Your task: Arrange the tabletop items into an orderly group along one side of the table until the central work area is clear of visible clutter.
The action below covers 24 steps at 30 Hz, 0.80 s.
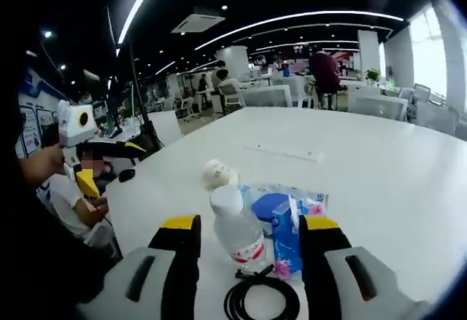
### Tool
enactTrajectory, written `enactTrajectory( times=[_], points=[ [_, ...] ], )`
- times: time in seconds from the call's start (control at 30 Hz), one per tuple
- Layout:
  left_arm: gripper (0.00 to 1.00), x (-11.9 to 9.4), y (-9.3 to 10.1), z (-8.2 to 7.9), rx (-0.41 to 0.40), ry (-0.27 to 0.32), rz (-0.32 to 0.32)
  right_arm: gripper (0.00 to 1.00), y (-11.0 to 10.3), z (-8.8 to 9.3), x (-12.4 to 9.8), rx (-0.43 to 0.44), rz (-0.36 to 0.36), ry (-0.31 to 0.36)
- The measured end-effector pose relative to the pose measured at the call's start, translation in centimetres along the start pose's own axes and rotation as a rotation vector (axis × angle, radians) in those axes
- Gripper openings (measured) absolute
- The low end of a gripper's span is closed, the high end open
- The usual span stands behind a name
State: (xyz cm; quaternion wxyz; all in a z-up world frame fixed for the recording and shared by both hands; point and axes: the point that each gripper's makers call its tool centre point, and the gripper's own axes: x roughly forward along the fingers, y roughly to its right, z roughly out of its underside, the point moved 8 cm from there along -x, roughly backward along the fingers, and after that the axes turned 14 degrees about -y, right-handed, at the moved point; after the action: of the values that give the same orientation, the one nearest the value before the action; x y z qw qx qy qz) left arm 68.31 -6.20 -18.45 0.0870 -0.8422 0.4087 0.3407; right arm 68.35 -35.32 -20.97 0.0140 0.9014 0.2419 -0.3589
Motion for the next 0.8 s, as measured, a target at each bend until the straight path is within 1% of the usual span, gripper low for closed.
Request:
enactTrajectory(
  times=[0.1,0.17,0.3,0.4,0.43,0.5,0.6,0.67,0.8],
  points=[
    [0.93,0.4,0.4,-0.4,0.006,-0.004,0.007,0.62,0.4,0.6,-0.8,0.016,0.018,-0.007],
    [0.91,0.8,0.6,-0.9,0.013,-0.006,0.021,0.65,0.5,0.9,-1.4,0.024,0.030,-0.014],
    [0.90,1.7,1.1,-2.2,0.035,0.003,0.042,0.75,0.9,1.5,-2.4,0.039,0.055,-0.016],
    [0.89,2.7,1.5,-3.4,0.068,0.001,0.073,0.80,1.0,1.8,-3.0,0.060,0.077,-0.010],
    [0.88,2.9,1.5,-3.6,0.071,0.000,0.074,0.81,1.0,1.9,-3.2,0.069,0.082,-0.006],
    [0.88,3.6,1.8,-4.5,0.086,0.011,0.083,0.84,0.9,2.1,-3.4,0.077,0.085,-0.004],
    [0.85,4.6,2.2,-5.7,0.066,0.031,0.108,0.88,0.5,2.3,-3.6,0.072,0.088,-0.012],
    [0.83,5.2,2.7,-6.5,0.081,0.036,0.102,0.89,0.2,2.4,-3.7,0.068,0.088,-0.012],
    [0.81,6.8,3.7,-7.6,0.116,0.038,0.096,0.91,0.2,2.6,-3.7,0.081,0.099,-0.009]
  ],
)
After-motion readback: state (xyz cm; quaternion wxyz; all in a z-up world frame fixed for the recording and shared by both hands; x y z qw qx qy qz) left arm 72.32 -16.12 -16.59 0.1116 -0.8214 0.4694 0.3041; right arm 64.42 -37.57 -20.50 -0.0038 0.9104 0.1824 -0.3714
